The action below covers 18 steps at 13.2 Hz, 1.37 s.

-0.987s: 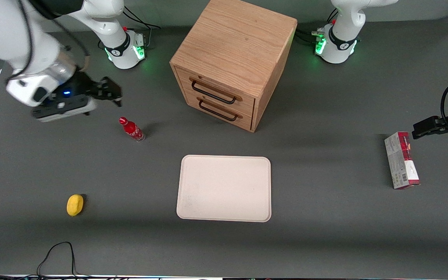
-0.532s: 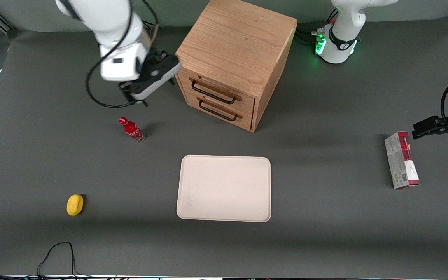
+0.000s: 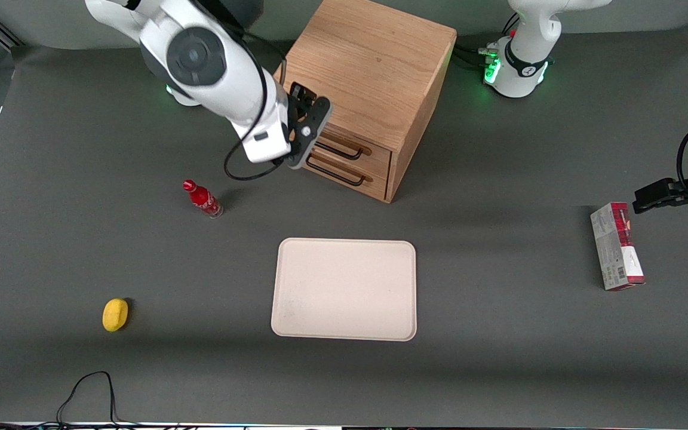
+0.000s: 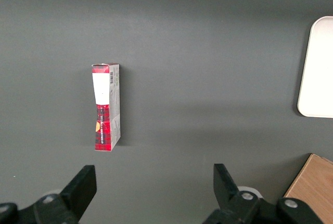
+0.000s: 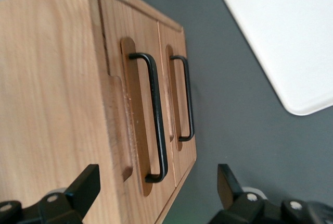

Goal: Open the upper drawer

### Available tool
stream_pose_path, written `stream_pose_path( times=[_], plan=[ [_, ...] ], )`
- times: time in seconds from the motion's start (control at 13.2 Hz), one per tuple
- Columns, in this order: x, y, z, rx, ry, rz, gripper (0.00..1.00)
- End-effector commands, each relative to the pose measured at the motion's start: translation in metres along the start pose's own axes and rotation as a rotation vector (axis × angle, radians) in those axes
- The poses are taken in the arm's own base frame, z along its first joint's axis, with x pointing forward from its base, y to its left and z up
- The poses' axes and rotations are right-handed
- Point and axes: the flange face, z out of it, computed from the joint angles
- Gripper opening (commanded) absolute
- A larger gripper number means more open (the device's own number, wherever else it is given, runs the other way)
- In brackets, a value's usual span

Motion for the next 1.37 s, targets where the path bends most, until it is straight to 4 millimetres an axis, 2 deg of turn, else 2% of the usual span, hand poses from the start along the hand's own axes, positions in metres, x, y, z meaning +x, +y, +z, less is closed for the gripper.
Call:
stream_pose_path(
  times=[0.0, 0.08, 0.53, 0.76, 1.06, 1.29],
  plan=[
    [0.010, 0.005, 0.030, 0.077, -0.039, -0.038, 1.00],
    [0.012, 0.003, 0.038, 0.076, -0.049, -0.044, 1.00],
    [0.020, 0.022, 0.093, 0.010, -0.072, -0.054, 1.00],
    [0.026, 0.024, 0.107, 0.007, -0.062, -0.056, 1.00],
    [0.029, 0.036, 0.114, -0.010, -0.054, -0.057, 1.00],
    [0.032, 0.054, 0.102, -0.028, -0.026, -0.062, 1.00]
  ],
)
